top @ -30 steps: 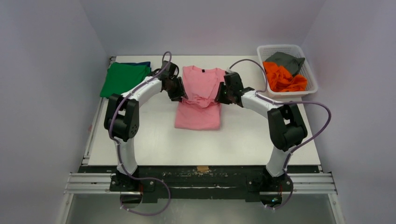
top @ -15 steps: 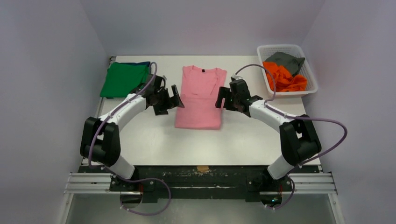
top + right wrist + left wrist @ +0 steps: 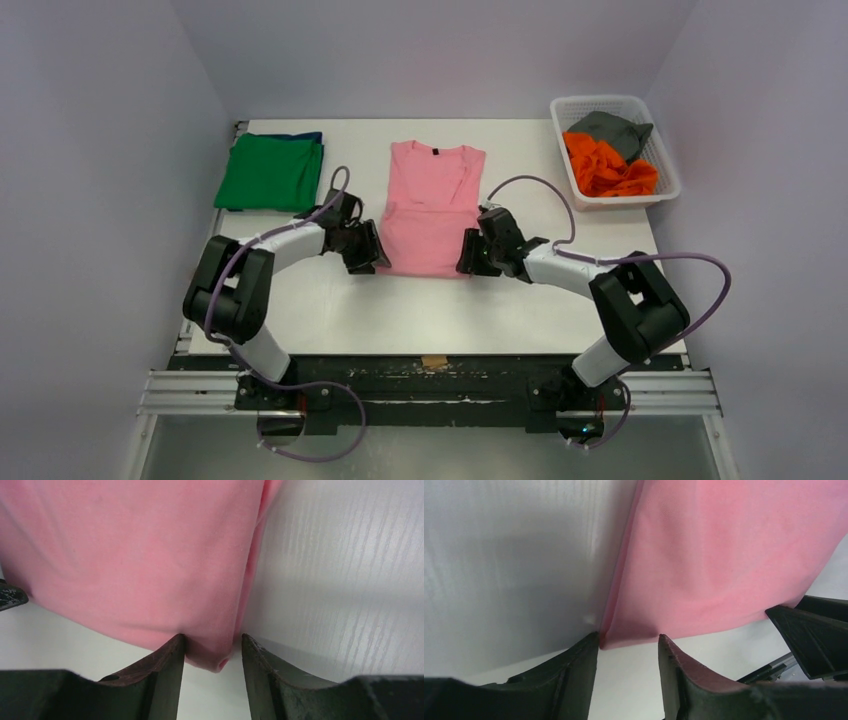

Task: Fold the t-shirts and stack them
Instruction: Grab one side of the 2/3 rectangular tshirt with both arms, then fold the long partially folded tshirt into a neat square

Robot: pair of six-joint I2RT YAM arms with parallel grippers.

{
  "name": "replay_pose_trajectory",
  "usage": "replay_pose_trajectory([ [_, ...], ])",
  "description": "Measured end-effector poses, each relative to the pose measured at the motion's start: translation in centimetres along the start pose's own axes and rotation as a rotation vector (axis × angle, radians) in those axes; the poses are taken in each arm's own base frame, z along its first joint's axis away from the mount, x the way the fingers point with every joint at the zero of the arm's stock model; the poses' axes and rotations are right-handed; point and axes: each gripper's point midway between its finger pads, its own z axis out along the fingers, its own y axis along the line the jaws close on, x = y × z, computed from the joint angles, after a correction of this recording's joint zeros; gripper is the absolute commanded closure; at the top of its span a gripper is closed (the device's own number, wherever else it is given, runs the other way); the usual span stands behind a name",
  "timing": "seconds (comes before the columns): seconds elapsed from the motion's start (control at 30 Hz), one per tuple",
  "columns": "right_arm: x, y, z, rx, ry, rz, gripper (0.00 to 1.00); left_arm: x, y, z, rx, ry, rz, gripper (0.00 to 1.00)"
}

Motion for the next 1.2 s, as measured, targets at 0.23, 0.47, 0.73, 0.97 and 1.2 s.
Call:
replay_pose_trajectory([
  [0.23, 0.2, 0.3, 0.3, -0.034, -0.016, 0.027, 0.75, -0.2, -1.3, 1.8, 0.014, 0.023, 0.009, 1.0],
  [0.47, 1.5, 0.6, 0.1, -0.065, 0.018, 0.045, 1.0, 0.7, -1.6, 1.9, 0.018, 0.019, 0.029, 1.0],
  [0.73, 9.8, 2.6, -7.2, -0.195, 0.197, -0.071, 1.0, 11.1, -0.1, -4.2, 0.017, 0.037, 0.142, 1.0],
  [0.97, 10.4, 5.1, -14.7, -0.401, 0.16, -0.11, 1.0, 13.2, -2.1, -11.7, 0.215, -0.107, 0.193, 1.0],
  [1.2, 5.3, 6.3, -16.0, -0.357, 0.067, -0.09, 1.0, 10.0, -4.9, -14.0, 0.195, -0.198, 0.202, 1.0],
])
